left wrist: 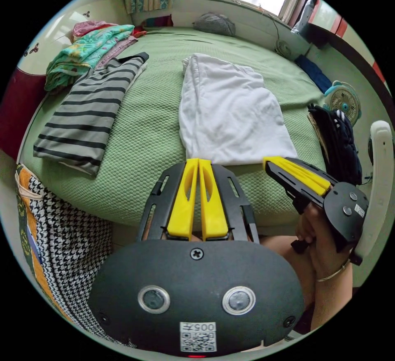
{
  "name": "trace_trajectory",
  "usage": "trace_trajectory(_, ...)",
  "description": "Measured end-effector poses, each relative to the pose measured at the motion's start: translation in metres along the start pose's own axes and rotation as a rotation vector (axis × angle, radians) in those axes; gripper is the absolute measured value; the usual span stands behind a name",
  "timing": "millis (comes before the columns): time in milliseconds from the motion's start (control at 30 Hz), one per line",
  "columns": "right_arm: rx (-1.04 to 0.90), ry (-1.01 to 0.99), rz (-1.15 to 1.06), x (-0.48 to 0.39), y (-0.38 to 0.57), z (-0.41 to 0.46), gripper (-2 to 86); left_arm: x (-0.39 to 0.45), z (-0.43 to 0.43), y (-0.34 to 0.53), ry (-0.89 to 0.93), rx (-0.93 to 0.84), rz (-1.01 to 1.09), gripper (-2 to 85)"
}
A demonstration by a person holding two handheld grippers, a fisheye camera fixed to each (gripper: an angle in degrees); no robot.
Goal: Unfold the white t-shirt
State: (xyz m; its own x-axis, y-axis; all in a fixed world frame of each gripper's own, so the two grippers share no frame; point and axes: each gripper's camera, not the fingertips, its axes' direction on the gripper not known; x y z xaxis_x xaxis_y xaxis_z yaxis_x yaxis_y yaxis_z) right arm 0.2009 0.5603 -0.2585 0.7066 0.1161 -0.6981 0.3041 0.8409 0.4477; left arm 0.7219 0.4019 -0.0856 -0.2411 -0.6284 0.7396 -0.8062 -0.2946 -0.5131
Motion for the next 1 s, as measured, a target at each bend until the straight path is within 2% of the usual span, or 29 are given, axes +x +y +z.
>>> trace_trajectory(233,0.007,-0.066,-0.016,-0.015,-0.005,0.005,-1.3,-0.025,0.006,-0.009,-0.009,-0.028,-0.064,-0.2)
trace_trajectory(433,0.056,-0.025,-0.043,-0.033,-0.012,0.008,-0.7,-0.041,0.007,-0.015,-0.001,-0.019,-0.056,-0.2)
trace_trajectory(567,0.057,-0.005,-0.115,-0.052,-0.014,0.013,6.1,-0.054,0.008,-0.02,-0.017,-0.013,-0.076,-0.2)
trace_trajectory(667,0.051,-0.067,-0.158,-0.062,-0.017,0.017,10.2,-0.066,0.005,-0.022,-0.072,0.048,-0.106,-0.1)
trace_trajectory(1000,0.086,-0.127,-0.216,-0.089,-0.03,0.025,10.8,-0.099,0.013,-0.036,-0.018,-0.006,-0.128,2.6)
